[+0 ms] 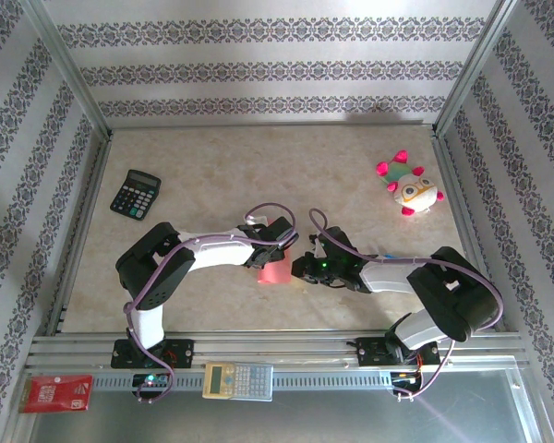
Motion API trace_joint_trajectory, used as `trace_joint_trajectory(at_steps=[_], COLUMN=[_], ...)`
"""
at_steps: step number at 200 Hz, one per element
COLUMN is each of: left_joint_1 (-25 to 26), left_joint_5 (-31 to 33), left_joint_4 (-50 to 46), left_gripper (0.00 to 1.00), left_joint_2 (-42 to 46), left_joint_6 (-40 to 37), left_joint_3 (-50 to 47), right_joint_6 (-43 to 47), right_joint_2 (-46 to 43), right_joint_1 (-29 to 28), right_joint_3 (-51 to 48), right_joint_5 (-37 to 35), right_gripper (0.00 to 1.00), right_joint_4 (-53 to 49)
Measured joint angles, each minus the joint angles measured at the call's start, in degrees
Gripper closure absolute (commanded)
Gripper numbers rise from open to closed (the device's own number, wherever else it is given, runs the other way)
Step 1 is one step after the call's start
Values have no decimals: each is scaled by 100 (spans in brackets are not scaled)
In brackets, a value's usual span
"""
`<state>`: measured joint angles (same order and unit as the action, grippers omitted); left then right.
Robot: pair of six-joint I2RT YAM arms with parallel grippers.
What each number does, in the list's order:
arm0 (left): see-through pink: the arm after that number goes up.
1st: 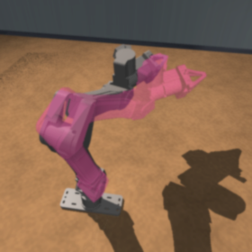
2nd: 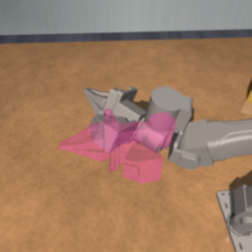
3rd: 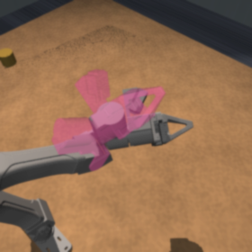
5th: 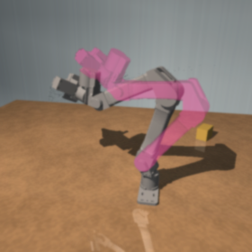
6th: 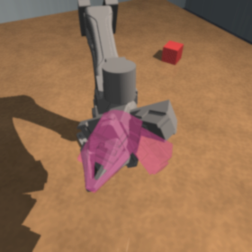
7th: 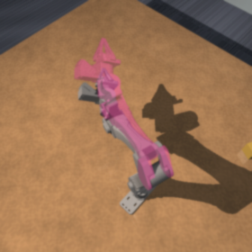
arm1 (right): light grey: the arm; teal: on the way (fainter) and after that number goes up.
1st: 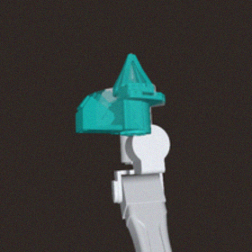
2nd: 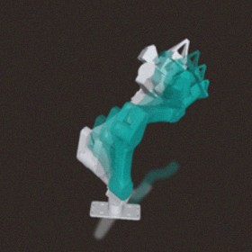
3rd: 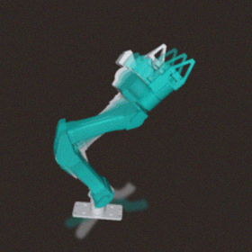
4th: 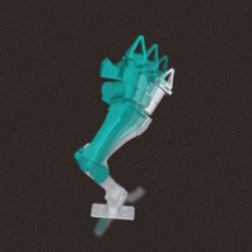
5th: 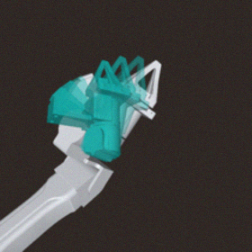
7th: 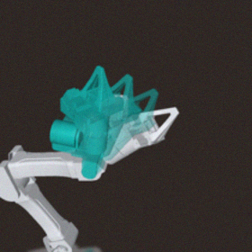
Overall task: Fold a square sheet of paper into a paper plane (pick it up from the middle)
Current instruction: First fold in half a square sheet of paper at the center of the table.
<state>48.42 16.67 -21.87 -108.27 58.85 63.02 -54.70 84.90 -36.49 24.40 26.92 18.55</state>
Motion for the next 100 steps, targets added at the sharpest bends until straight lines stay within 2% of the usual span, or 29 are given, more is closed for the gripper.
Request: trace_joint_trajectory(at_steps=[100], left_joint_1=[-11], left_joint_5=[-11], left_joint_4=[0], left_gripper=[27], left_joint_2=[-7], left_joint_6=[22], left_joint_3=[0], right_joint_6=[173], right_joint_2=[0], right_joint_1=[278], right_joint_3=[0], right_joint_5=[127], right_gripper=[92], right_joint_4=[2])
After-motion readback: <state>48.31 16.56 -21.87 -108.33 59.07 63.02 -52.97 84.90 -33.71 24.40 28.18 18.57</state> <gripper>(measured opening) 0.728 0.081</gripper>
